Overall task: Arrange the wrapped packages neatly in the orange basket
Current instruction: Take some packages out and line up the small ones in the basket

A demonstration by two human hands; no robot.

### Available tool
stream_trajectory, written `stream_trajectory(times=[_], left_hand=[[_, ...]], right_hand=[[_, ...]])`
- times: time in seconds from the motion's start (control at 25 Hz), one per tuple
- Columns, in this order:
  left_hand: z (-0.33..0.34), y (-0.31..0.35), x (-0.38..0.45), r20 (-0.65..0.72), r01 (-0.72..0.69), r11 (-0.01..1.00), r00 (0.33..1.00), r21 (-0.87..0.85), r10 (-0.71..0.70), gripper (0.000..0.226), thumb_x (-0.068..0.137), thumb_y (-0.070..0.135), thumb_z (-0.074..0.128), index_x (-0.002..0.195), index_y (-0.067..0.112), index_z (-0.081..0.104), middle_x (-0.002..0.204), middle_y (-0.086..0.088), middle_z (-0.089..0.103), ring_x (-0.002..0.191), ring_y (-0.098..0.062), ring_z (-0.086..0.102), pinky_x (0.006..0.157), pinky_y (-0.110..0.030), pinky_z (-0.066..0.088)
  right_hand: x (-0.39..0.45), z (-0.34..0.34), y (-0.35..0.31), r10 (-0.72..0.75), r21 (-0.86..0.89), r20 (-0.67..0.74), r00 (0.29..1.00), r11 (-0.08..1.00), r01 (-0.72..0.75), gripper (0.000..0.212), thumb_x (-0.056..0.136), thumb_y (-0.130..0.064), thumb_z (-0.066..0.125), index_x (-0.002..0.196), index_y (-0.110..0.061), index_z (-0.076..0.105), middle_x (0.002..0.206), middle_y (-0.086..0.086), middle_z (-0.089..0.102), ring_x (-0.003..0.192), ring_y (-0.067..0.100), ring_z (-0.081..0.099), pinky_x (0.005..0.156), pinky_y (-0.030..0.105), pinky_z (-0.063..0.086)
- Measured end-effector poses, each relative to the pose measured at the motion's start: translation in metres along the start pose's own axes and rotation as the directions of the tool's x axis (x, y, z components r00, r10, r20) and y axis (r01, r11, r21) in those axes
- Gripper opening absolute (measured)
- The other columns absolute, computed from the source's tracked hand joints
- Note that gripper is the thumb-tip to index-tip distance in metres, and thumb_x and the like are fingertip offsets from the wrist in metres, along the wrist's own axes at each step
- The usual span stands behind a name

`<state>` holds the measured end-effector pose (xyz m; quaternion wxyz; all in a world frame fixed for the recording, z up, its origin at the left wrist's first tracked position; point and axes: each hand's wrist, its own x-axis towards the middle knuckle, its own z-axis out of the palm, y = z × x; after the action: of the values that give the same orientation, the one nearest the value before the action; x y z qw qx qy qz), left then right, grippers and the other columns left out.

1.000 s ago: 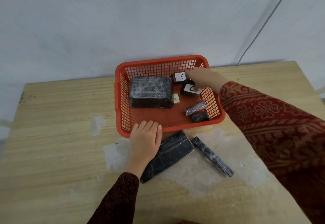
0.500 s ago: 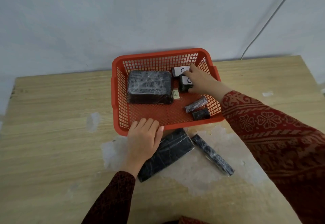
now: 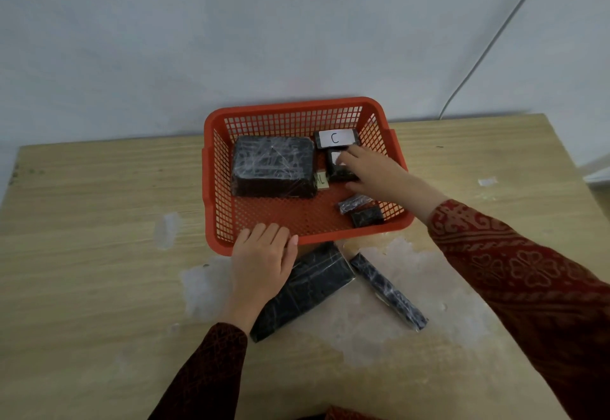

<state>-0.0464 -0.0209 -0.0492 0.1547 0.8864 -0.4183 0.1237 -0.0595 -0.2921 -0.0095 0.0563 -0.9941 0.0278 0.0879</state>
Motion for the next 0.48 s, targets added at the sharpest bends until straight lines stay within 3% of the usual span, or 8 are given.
stream_trajectory(times=[0.08, 0.24, 0.48], left_hand=[[0.001, 0.001, 0.001, -0.009, 0.010, 1.000, 1.000, -0.003, -0.010, 0.037, 0.098, 0.030, 0.036, 0.077, 0.016, 0.062, 0.071, 0.001, 0.061, 0.067, -0.019, 0.053, 0.063, -0.031, 0.033], [0.000, 0.002, 0.001, -0.021, 0.015, 1.000, 1.000, -0.006, -0.015, 0.035, 0.097, 0.029, 0.038, 0.076, 0.016, 0.063, 0.070, 0.002, 0.061, 0.067, -0.019, 0.054, 0.063, -0.031, 0.033], [-0.002, 0.002, 0.000, -0.010, 0.020, 1.000, 1.000, -0.016, -0.020, 0.030, 0.095, 0.028, 0.043, 0.075, 0.017, 0.063, 0.070, 0.003, 0.061, 0.067, -0.018, 0.054, 0.064, -0.031, 0.034]], right_hand=[[-0.009, -0.005, -0.002, -0.032, -0.034, 0.025, 0.999, 0.999, 0.033, 0.037, 0.082, -0.015, 0.064, 0.117, -0.014, 0.053, 0.116, 0.006, 0.055, 0.106, 0.025, 0.056, 0.080, 0.038, 0.052], [-0.020, 0.002, -0.003, 0.003, -0.131, 0.230, 0.973, 0.991, 0.028, 0.033, 0.081, -0.008, 0.063, 0.112, -0.014, 0.053, 0.113, 0.005, 0.057, 0.101, 0.024, 0.058, 0.078, 0.039, 0.056], [-0.012, 0.008, 0.004, 0.000, -0.032, 0.248, 0.969, 0.999, 0.008, 0.023, 0.087, -0.018, 0.060, 0.107, -0.012, 0.053, 0.105, 0.005, 0.062, 0.090, 0.022, 0.061, 0.072, 0.035, 0.055]])
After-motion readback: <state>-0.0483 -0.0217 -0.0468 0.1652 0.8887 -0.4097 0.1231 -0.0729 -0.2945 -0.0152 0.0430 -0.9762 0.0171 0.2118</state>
